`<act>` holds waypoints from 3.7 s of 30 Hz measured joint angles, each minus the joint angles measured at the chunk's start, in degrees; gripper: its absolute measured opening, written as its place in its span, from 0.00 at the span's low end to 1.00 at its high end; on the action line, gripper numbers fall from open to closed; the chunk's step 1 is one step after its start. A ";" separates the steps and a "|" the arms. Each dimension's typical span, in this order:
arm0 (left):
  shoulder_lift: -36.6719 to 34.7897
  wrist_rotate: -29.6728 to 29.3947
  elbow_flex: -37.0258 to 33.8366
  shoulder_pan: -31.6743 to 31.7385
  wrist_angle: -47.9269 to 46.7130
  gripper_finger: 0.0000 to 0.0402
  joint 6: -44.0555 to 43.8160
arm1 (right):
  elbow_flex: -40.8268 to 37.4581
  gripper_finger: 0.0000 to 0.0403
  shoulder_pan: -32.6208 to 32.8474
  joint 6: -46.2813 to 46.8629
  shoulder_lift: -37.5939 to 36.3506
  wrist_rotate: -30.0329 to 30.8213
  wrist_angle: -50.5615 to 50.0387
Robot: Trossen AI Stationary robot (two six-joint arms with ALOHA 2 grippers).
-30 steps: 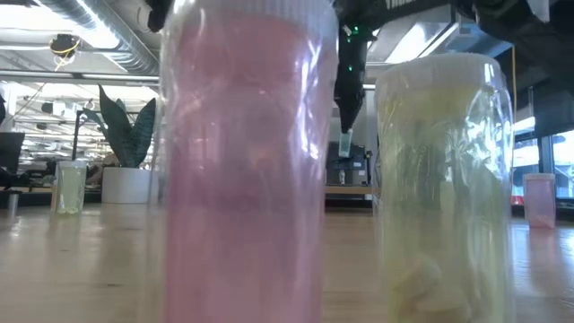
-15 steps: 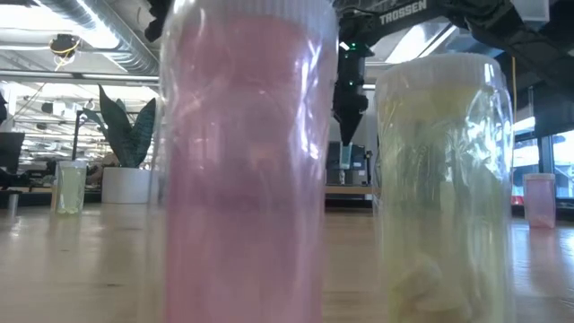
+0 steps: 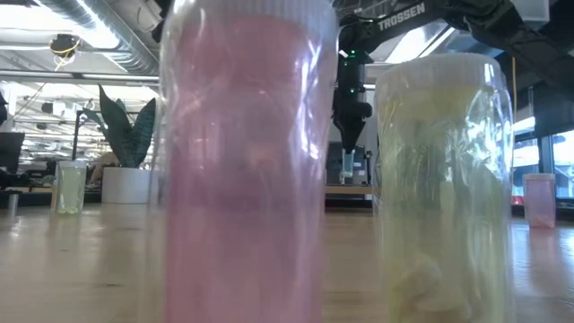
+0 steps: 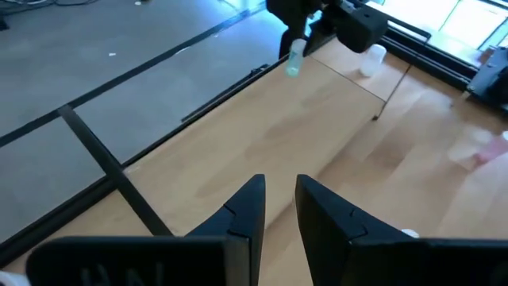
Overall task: Pick and place medicine bottles onto shelf by color
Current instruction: Put the top right blue pill bottle on the shelf
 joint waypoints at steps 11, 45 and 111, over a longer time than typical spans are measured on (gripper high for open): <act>0.02 -0.97 0.00 1.49 1.64 0.17 -2.77 | -0.02 0.29 0.00 0.00 0.00 0.02 0.57; 0.02 -0.81 0.00 1.45 1.55 0.17 -2.67 | -0.07 0.29 -1.38 5.82 -2.07 -4.05 -3.62; 0.02 -0.81 0.00 1.45 1.56 0.17 -2.68 | -8.59 0.33 -1.37 4.31 -2.54 0.62 5.19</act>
